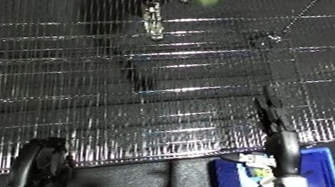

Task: Pick up the object and place it into the box

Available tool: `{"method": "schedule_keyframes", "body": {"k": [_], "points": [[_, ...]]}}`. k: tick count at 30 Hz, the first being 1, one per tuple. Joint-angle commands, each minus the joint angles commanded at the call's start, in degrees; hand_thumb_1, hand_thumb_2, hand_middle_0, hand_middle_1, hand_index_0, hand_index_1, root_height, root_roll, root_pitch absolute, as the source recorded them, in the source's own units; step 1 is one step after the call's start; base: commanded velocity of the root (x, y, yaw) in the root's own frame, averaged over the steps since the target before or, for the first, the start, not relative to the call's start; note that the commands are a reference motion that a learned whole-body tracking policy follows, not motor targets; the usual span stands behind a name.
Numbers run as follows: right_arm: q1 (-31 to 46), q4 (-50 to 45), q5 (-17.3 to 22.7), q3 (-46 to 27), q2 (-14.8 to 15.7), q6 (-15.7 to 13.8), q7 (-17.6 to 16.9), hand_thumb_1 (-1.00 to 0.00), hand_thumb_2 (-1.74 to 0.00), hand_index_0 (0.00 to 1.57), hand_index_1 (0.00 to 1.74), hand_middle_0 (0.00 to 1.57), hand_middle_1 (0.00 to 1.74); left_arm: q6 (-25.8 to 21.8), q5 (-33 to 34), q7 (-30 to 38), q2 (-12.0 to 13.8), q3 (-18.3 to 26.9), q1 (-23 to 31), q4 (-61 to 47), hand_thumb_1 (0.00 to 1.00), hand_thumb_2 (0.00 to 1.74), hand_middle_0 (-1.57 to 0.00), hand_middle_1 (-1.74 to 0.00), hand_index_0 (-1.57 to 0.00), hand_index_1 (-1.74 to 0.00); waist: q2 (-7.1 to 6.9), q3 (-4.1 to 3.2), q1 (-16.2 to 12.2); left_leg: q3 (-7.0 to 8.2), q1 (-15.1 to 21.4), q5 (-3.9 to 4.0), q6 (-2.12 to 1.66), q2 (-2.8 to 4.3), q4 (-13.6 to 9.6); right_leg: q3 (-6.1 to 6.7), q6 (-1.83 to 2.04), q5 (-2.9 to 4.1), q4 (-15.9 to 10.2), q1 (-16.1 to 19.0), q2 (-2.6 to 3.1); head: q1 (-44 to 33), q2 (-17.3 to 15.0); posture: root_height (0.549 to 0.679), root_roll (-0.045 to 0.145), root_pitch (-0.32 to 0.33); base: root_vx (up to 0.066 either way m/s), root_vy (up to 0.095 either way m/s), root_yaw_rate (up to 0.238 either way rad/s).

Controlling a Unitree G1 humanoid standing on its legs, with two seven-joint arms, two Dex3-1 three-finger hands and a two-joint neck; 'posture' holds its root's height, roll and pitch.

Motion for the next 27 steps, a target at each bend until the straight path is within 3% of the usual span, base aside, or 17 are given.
{"method": "schedule_keyframes", "body": {"k": [8, 16, 20, 27], "points": [[0.9, 0.4, 0.1, 0.1, 0.0, 0.0, -0.5, 0.00, 0.00, 0.00, 0.00, 0.00, 0.00, -0.1, -0.1, -0.3, 0.3, 0.4, 0.8, -0.6, 1.00, 1.74, -1.57, -1.74, -1.57, -1.74, -0.08, 0.06, 0.0, 0.21, 0.2, 0.00, 0.03, -0.04, -0.6, -0.05, 0.42, 0.13, -0.5, 0.0, -0.21, -0.4, 1.0, 0.664, 0.033, -0.108, 0.012, -0.001, -0.012], [1.2, 1.1, 0.1, 0.3, 0.2, -0.3, -0.7, 0.00, 0.00, 0.00, 0.00, 0.00, 0.00, 0.1, 0.0, -0.3, 0.4, 0.6, 1.0, -0.7, 1.00, 1.74, -1.57, -1.74, -1.57, -1.74, -0.13, 0.20, 0.0, 0.32, 0.1, -0.28, -0.01, 0.11, -0.3, 0.03, 0.54, -0.02, -0.2, -0.3, -0.18, -0.3, 1.2, 0.664, 0.031, -0.107, 0.006, -0.011, -0.015], [1.5, 1.4, -0.6, 0.1, 0.3, -1.0, -1.7, 0.00, 0.00, 0.00, 0.00, 0.00, 0.00, 0.1, 0.2, -0.4, 0.5, 0.9, 1.4, -0.7, 1.00, 1.74, -1.57, -1.74, -1.57, -1.74, -0.07, 0.36, -0.1, 0.35, -0.1, -0.42, -0.01, 0.18, -0.1, 0.10, 0.57, -0.14, 0.2, -0.6, -0.21, 0.5, 3.6, 0.663, 0.031, -0.107, 0.018, -0.021, -0.006], [0.4, 0.3, -0.5, -0.3, -1.1, -2.5, -5.7, 0.00, 0.00, 0.00, 0.00, 0.00, 0.00, -0.2, -0.5, 1.2, 1.7, 0.4, 1.8, -2.7, 1.00, 1.74, -1.57, -1.74, -1.57, -1.74, 0.33, 1.56, -0.6, 0.29, -1.9, -0.80, 0.28, 0.05, 1.3, 0.47, 0.69, -0.42, 1.9, -2.8, 0.05, 2.7, 6.3, 0.660, 0.032, -0.097, -0.020, -0.018, -0.062]]}}
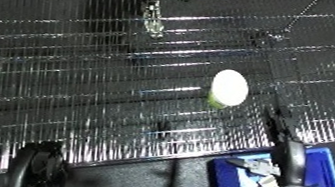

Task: Pick up the object and place it into the box

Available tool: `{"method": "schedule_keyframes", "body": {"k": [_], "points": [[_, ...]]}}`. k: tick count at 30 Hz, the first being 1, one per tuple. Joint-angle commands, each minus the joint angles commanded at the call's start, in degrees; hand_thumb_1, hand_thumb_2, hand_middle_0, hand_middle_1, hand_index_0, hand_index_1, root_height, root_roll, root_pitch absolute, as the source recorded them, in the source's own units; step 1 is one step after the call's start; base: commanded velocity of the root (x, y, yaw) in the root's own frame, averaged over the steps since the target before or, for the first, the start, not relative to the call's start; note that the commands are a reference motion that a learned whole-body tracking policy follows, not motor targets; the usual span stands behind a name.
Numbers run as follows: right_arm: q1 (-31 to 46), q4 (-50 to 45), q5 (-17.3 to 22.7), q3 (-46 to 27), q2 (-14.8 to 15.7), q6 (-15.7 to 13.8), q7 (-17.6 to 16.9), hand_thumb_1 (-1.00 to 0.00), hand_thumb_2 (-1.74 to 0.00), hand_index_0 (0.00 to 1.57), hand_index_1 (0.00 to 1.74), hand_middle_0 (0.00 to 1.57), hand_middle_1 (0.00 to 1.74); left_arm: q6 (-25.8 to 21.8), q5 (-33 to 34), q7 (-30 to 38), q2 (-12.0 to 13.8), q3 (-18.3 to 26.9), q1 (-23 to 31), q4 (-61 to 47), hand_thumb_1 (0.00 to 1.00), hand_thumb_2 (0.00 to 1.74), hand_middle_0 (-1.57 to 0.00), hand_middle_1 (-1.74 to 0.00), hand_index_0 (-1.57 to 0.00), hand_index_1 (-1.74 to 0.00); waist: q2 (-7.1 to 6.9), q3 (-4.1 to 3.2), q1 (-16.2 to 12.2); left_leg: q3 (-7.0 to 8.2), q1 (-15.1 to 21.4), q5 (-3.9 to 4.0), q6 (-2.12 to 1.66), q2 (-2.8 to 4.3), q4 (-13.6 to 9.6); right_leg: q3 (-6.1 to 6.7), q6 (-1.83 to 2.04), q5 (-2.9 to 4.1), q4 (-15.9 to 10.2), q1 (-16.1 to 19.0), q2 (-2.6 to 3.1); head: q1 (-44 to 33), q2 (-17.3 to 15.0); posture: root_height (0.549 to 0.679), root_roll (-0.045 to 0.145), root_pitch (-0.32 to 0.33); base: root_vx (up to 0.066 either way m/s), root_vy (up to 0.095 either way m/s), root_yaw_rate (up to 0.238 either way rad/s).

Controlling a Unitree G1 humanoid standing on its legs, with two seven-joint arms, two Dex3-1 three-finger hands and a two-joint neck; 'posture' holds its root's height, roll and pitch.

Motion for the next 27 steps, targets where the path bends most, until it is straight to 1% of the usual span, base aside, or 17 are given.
{"method": "schedule_keyframes", "body": {"k": [4, 7, 10, 12, 14, 16, 18, 22, 27], "points": [[-1.0, 0.9, 0.5, 0.1, -1.4, -1.2, -0.4, 0.00, 0.00, 0.00, 0.00, 0.00, 0.00, -1.2, -0.3, 0.8, 0.5, -0.9, 0.0, 0.2, 1.00, 1.74, -1.57, -1.74, -1.57, -1.74, 0.41, 0.13, -0.2, -0.12, -2.3, -0.53, 0.26, -0.32, 1.7, 0.24, -0.14, -0.35, 1.7, -2.4, 0.23, 1.7, 1.2, 0.658, 0.035, -0.081, -0.038, -0.020, -0.050], [-1.8, 1.6, 1.3, -0.2, -2.4, -1.7, 0.1, 0.00, 0.00, 0.00, 0.00, 0.00, 0.00, -1.6, -0.2, 0.5, 0.8, -0.9, 0.2, 0.3, 1.00, 1.74, -1.57, -1.74, -1.57, -1.74, 0.64, 0.13, -0.2, -0.16, -4.6, -1.06, 0.33, -0.66, 3.6, 0.15, -0.36, -0.61, 3.2, -4.4, 0.29, 2.5, 1.9, 0.656, 0.039, -0.066, -0.038, -0.029, -0.035], [-2.6, 2.1, 2.3, -0.2, -3.1, -1.5, 0.7, 0.00, 0.00, 0.00, 0.00, 0.00, 0.00, -1.6, 0.1, 0.5, 1.0, -1.2, 0.1, 0.2, 1.00, 1.74, -1.57, -1.74, -1.57, -1.74, 0.86, 0.13, -0.3, -0.26, -6.6, -1.58, 0.40, -0.90, 5.3, 0.08, -0.57, -0.79, 4.5, -6.2, 0.36, 3.7, 2.9, 0.655, 0.043, -0.052, -0.021, -0.033, -0.027], [-3.4, 2.6, 3.4, -0.1, -3.3, -1.3, 1.4, 0.00, 0.00, 0.00, 0.00, 0.00, 0.00, -1.6, 0.3, 0.6, 1.1, -1.5, -0.2, 0.3, 1.00, 1.74, -1.57, -1.74, -1.57, -1.74, 1.11, 0.13, -0.3, -0.28, -7.9, -1.72, 0.46, -1.05, 6.1, 0.16, -0.67, -0.86, 5.2, -7.5, 0.37, 4.6, 3.7, 0.654, 0.045, -0.041, -0.020, -0.027, -0.016], [-4.5, 3.1, 5.0, 0.4, -3.4, -0.9, 2.4, 0.00, 0.00, 0.00, 0.00, 0.00, 0.00, -1.5, 0.5, 0.8, 1.1, -1.8, -0.7, 0.4, 1.00, 1.74, -1.57, -1.74, -1.57, -1.74, 1.40, 0.13, -0.4, -0.20, -9.2, -1.71, 0.51, -1.21, 6.6, 0.32, -0.73, -0.91, 5.9, -9.0, 0.37, 6.1, 4.0, 0.653, 0.048, -0.027, -0.043, -0.021, -0.008], [-5.9, 3.7, 6.6, 0.8, -3.5, -0.6, 3.3, 0.00, 0.00, 0.00, 0.00, 0.00, 0.00, -1.4, 0.5, 1.1, 1.3, -2.3, -1.4, 0.5, 1.00, 1.74, -1.57, -1.74, -1.57, -1.74, 1.67, 0.13, -0.5, -0.14, -10.4, -1.64, 0.49, -1.41, 6.9, 0.51, -0.80, -0.92, 6.5, -10.3, 0.41, 7.4, 4.4, 0.652, 0.051, -0.014, -0.051, -0.017, -0.006], [-7.4, 4.7, 7.3, 1.2, -3.7, -0.6, 3.3, 0.00, 0.00, 0.00, 0.00, 0.00, 0.00, -1.4, 0.4, 1.6, 1.5, -2.8, -2.2, 0.8, 1.00, 1.74, -1.57, -1.74, -1.57, -1.74, 1.96, 0.13, -0.6, -0.12, -11.5, -1.64, 0.43, -1.57, 7.3, 0.69, -0.90, -0.98, 7.1, -11.5, 0.43, 8.5, 4.8, 0.651, 0.054, -0.002, -0.044, -0.004, -0.015], [-10.3, 6.8, 7.1, 1.7, -4.3, -0.7, 2.8, 0.00, 0.00, 0.00, 0.00, 0.00, 0.00, -1.8, -0.2, 2.5, 1.7, -3.7, -3.4, 1.6, 1.00, 1.74, -1.57, -1.74, -1.57, -1.74, 2.73, 0.13, -0.9, -0.05, -13.2, -1.76, 0.30, -1.78, 7.9, 0.97, -1.20, -1.24, 8.1, -13.4, 0.35, 10.4, 6.1, 0.649, 0.060, 0.016, -0.029, 0.010, -0.030], [-13.0, 8.1, 7.0, 1.5, -5.1, 0.6, 3.5, 0.00, 0.00, 0.00, 0.00, 0.00, 0.00, -2.2, -0.8, 2.8, 1.4, -4.0, -4.1, 2.0, 1.00, 1.74, -1.57, -1.74, -1.57, -1.74, 3.73, 0.13, -1.1, 0.31, -14.4, -1.81, 0.10, -1.83, 8.3, 1.29, -1.66, -1.50, 8.6, -14.9, 0.05, 12.6, 7.1, 0.648, 0.069, 0.032, -0.013, 0.025, -0.026]]}}
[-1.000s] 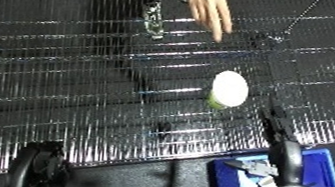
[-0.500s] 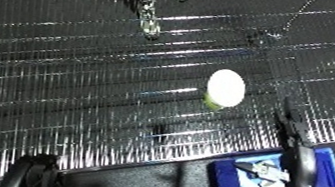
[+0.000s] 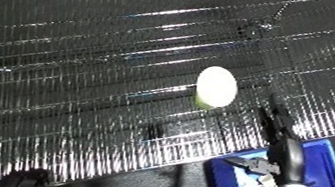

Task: Pick up the object and place it into the box

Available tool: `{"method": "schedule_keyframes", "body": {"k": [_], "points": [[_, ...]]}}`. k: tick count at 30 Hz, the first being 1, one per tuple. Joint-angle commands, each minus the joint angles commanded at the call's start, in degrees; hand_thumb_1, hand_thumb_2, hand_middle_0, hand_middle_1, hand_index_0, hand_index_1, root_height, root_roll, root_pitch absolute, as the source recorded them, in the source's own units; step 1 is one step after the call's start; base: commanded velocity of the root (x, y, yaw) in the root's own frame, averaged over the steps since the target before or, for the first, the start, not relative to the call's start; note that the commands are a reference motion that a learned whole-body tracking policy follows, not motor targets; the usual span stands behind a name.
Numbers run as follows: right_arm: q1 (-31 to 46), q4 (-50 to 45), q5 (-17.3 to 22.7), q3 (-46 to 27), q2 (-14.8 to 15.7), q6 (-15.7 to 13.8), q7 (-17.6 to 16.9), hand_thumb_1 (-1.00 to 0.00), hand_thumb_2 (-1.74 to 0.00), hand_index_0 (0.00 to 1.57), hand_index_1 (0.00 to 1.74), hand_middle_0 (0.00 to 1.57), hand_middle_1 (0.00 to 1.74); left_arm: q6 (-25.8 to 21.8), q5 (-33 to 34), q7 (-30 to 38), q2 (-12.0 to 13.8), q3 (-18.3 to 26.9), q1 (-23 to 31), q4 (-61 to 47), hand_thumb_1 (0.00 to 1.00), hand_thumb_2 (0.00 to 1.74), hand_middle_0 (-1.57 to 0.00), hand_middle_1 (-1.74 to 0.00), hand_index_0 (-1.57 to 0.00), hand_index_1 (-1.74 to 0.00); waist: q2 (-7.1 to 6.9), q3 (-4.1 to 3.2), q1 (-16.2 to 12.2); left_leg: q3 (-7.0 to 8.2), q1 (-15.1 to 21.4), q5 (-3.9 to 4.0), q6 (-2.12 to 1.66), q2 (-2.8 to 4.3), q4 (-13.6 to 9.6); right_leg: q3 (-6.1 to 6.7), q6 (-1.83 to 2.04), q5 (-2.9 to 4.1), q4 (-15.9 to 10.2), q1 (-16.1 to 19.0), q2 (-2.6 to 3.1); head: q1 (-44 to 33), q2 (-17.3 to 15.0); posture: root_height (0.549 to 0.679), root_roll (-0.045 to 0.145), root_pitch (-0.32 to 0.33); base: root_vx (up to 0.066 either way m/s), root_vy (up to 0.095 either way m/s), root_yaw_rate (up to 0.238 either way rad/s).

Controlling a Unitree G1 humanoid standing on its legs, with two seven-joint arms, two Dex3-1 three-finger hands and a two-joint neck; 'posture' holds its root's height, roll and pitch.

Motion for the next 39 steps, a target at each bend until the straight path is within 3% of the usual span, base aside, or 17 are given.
{"method": "schedule_keyframes", "body": {"k": [13, 26, 38, 39], "points": [[-6.4, 1.0, -1.5, -0.9, -1.8, 3.1, -0.3, 0.00, 0.00, 0.00, 0.00, 0.00, 0.00, 0.5, -0.8, 0.6, -0.2, -0.6, -1.0, -0.5, 1.00, 1.74, -1.57, -1.74, -1.57, -1.74, 1.76, 0.00, 0.1, 0.60, -2.5, -0.09, 0.01, 0.16, 1.0, 0.21, -0.96, -0.49, 1.6, -3.3, -0.14, 4.7, 3.7, 0.645, 0.079, 0.063, 0.008, 0.007, 0.008], [-13.9, 3.3, -2.4, 1.5, -2.9, 4.8, 1.0, 0.00, 0.00, 0.00, 0.00, 0.00, 0.00, 1.4, -1.2, 3.0, -0.2, -2.6, -3.5, -1.8, 1.00, 1.74, -1.57, -1.74, -1.57, -1.74, 3.05, 0.00, 1.4, 0.71, -7.1, 0.25, 0.22, -0.11, 1.4, 0.02, -1.02, 0.01, 2.8, -8.5, -0.04, 5.9, 7.5, 0.640, 0.079, 0.120, -0.015, -0.003, 0.042], [-21.8, 8.2, -2.4, 5.6, -3.4, 5.4, 2.0, 0.00, 0.00, 0.00, 0.00, 0.00, 0.00, 2.3, -2.1, 5.1, 0.0, -4.1, -5.8, -2.7, 1.00, 1.74, -1.57, -1.74, -1.57, -1.74, 3.87, 0.00, 3.2, 0.18, -9.9, 0.32, 0.49, -0.51, 1.9, -0.79, -1.00, 0.01, 4.3, -11.8, -0.29, 8.3, 10.5, 0.635, 0.076, 0.152, -0.008, -0.001, 0.062], [-22.5, 8.6, -2.3, 5.9, -3.4, 5.5, 2.1, -0.05, -0.09, 0.08, 0.09, 0.08, 0.09, 2.3, -2.2, 5.1, 0.0, -4.2, -6.0, -2.8, 1.00, 1.74, -1.57, -1.74, -1.57, -1.74, 3.95, 0.00, 3.3, 0.13, -10.2, 0.32, 0.52, -0.57, 2.0, -0.84, -1.01, -0.01, 4.5, -12.0, -0.30, 8.5, 10.7, 0.635, 0.075, 0.154, -0.006, 0.005, 0.064]]}}
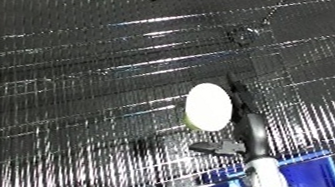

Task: Pick up the object and place it into the box

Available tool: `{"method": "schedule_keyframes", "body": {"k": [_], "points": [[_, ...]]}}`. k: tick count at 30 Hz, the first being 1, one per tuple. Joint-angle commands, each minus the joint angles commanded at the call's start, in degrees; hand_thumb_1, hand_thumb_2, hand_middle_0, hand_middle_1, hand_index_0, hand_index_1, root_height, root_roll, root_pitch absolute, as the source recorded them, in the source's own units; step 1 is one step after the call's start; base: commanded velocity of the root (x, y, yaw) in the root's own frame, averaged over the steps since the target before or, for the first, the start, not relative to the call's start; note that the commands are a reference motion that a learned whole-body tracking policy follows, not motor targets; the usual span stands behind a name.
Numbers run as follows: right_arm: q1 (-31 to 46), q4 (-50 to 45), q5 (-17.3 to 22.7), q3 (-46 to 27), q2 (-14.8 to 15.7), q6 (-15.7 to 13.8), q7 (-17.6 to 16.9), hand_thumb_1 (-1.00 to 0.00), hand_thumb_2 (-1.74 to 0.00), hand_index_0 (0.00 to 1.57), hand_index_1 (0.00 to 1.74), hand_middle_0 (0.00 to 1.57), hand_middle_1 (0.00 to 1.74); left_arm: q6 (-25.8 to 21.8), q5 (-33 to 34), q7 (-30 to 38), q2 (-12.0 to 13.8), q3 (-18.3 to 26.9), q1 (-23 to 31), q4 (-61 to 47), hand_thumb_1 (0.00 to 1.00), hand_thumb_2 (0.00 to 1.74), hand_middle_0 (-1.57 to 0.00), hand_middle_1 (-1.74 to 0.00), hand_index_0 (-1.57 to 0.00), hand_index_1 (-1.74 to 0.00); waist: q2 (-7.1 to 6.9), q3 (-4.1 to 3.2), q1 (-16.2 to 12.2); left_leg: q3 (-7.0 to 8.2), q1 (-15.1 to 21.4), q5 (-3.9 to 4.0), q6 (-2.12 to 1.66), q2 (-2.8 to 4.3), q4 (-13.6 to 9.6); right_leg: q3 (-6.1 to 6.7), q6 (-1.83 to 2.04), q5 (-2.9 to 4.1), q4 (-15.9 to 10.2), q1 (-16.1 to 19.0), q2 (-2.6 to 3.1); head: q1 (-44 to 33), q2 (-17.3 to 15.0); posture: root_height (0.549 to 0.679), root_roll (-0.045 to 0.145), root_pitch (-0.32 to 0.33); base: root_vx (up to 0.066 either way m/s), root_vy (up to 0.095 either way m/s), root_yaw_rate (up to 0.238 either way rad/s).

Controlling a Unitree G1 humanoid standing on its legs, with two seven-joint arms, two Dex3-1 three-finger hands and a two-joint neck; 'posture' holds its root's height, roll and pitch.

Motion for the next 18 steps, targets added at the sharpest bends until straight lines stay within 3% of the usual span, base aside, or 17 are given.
{"method": "schedule_keyframes", "body": {"k": [10, 18], "points": [[-4.0, 4.2, 1.3, 1.9, -0.1, -0.7, -0.1, -0.55, -0.96, 0.86, 0.96, 0.86, 0.96, 0.0, -0.5, 0.1, 0.3, -0.8, -1.2, -2.2, 1.00, 1.74, -1.57, -1.74, -1.57, -1.74, 0.57, 0.00, 1.1, -0.29, -0.9, 0.18, 0.31, -0.57, -0.6, -0.53, -0.05, 0.01, 0.2, -1.1, -0.22, 1.5, 1.1, 0.633, 0.073, 0.171, -0.014, 0.003, 0.055], [-3.2, 4.1, 0.4, 1.3, -0.5, -1.6, -2.5, -0.55, -0.96, 0.86, 0.96, 0.86, 0.96, 0.0, -0.7, -0.2, 0.9, -0.3, -0.8, -2.4, 1.00, 1.74, -1.57, -1.74, -1.57, -1.74, -0.04, 0.00, 1.0, -0.60, 0.7, 0.42, 0.47, -0.68, -2.0, -0.85, -0.04, 0.26, -0.8, 0.3, -0.02, 2.2, 1.6, 0.636, 0.069, 0.163, -0.019, -0.005, 0.006]]}}
